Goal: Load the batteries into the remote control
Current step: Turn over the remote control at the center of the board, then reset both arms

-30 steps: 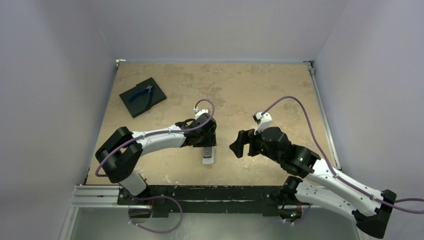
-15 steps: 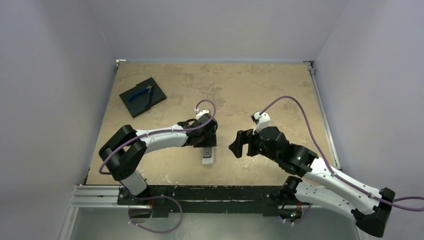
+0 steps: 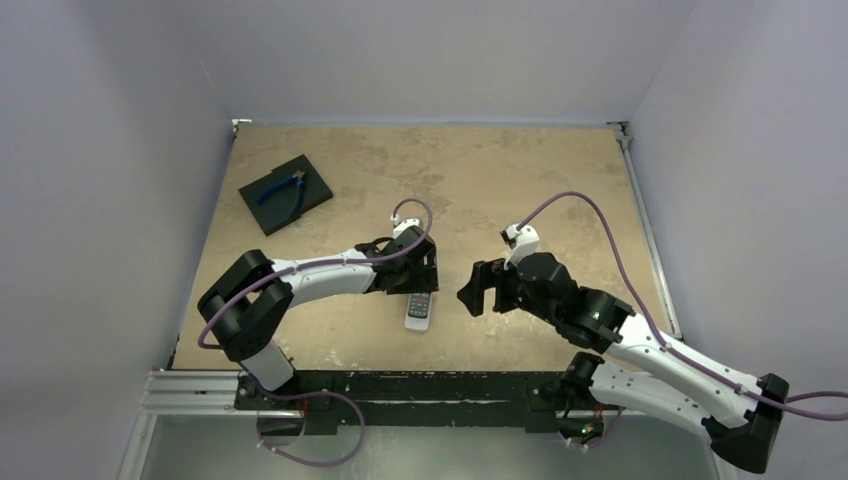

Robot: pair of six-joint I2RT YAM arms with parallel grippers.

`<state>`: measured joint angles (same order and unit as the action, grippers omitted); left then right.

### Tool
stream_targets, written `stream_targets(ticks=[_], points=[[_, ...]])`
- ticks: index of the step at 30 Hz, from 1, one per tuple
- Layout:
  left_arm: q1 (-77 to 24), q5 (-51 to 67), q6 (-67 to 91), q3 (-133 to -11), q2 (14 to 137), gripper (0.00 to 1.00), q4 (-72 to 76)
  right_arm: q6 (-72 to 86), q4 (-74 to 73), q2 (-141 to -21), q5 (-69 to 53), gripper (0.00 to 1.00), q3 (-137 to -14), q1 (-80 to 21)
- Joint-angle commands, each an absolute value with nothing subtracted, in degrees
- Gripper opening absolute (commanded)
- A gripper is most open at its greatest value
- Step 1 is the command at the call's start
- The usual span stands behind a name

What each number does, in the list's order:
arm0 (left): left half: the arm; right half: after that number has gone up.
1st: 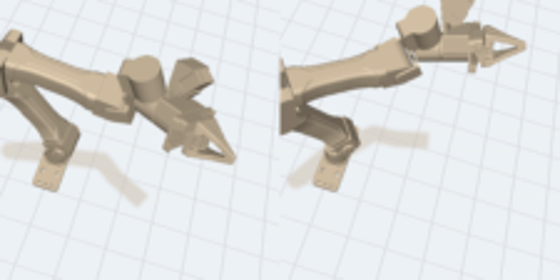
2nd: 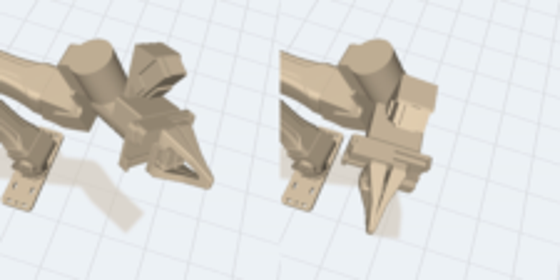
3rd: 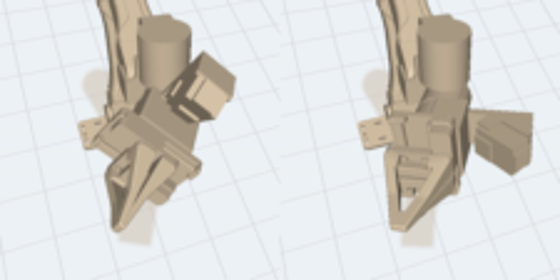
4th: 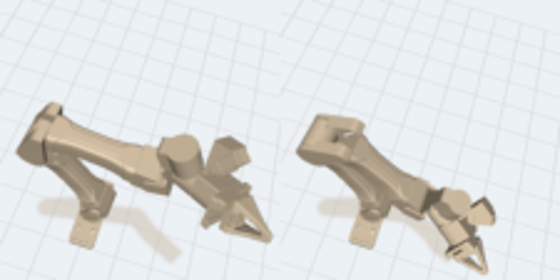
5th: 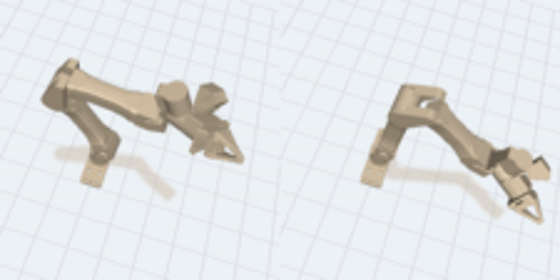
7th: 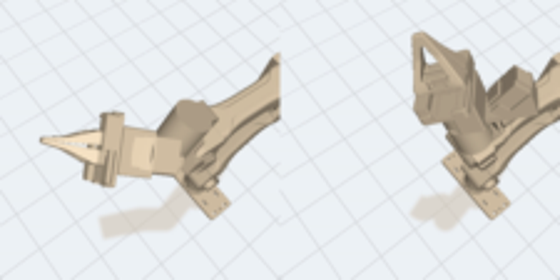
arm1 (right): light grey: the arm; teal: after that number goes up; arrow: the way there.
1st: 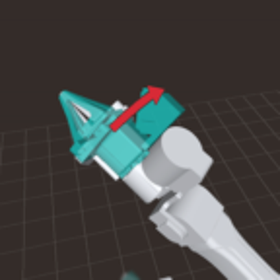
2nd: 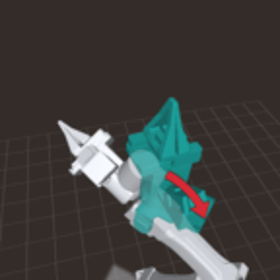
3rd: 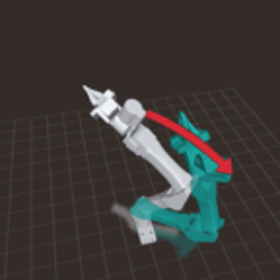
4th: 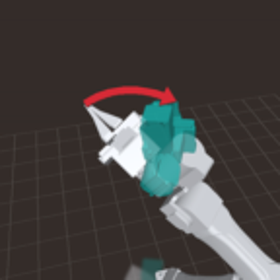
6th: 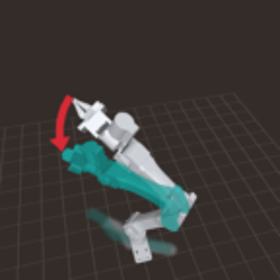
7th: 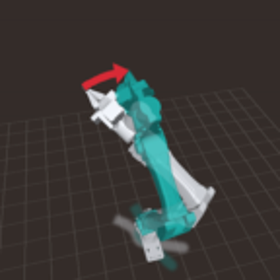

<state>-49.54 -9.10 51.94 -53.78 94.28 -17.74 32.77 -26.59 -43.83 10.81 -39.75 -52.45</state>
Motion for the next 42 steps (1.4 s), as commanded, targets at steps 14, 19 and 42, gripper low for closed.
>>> stream_targets(ticks=[14, 19, 42], points=[[-49.7, -7.6, 51.9, -54.0, 89.0, 0.79, -17.0, 32.3, -29.9, -43.3, 11.9, 0.99, -44.5, -52.3], [-49.6, -7.6, 50.4, -54.0, 85.3, 0.96, -18.2, 32.1, -31.5, -44.0, 13.5, 0.99, -46.4, -52.3], [-49.6, -18.2, 37.7, -56.7, 61.8, 0.99, -32.2, 36.9, -35.0, -38.8, 21.5, 0.99, -48.2, -52.3]])
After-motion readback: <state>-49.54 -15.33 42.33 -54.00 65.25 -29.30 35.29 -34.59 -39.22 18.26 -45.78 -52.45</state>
